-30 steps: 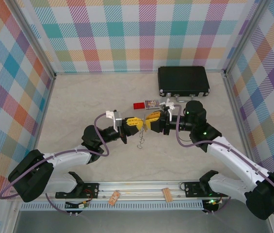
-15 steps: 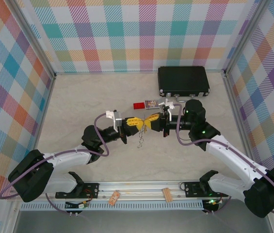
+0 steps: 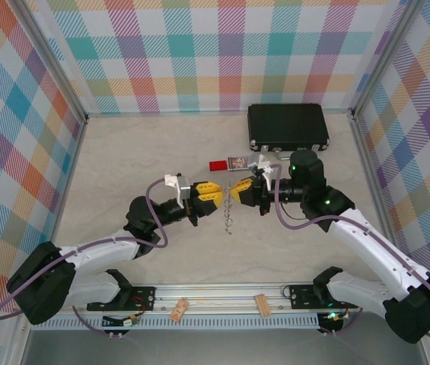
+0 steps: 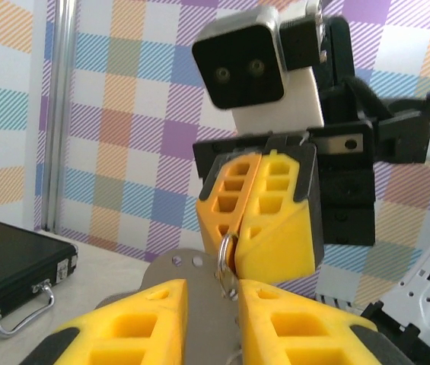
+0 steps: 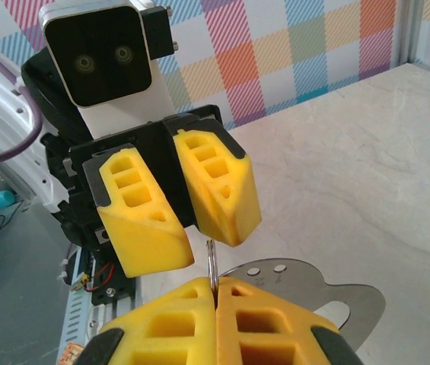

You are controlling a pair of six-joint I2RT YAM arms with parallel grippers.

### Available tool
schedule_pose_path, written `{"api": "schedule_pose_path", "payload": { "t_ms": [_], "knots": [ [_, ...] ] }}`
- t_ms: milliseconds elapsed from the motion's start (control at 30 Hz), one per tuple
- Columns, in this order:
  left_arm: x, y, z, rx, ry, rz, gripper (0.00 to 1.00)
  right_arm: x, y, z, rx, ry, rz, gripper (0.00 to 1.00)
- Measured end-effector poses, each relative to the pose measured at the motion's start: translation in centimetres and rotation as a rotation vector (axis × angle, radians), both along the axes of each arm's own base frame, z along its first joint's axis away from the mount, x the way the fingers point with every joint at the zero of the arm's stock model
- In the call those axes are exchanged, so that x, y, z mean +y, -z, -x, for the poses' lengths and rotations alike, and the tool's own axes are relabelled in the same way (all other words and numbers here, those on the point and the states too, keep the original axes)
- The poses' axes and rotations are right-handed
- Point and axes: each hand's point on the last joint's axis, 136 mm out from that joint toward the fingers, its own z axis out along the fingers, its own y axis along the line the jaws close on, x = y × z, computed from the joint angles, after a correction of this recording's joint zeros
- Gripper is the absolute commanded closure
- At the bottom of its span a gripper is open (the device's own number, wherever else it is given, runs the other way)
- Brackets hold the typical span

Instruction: Put the keys on the keyring

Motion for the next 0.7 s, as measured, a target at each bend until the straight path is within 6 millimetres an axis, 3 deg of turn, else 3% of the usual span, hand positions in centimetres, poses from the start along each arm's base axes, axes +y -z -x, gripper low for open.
{"api": "schedule_pose_path", "payload": {
  "t_ms": [200,500,700],
  "knots": [
    [0.3,1.1,0.1,-0.015,-0.020,-0.085,0.77,-0.7,0.3,-0.2,-0.078,-0.002,0.114,1.00],
    [-0.1,4.2,0.4,-0.008,-0.002,-0.232,0.78,-0.6,5.5,-0.2,-0.150,-0.065,0.408,1.00],
    [-0.4,5.6,0.7,-0.012,0.028,-0.304,0.78,-0.1,7.7,0.4,-0.203,-0.143,0.566,1.00]
  ]
}}
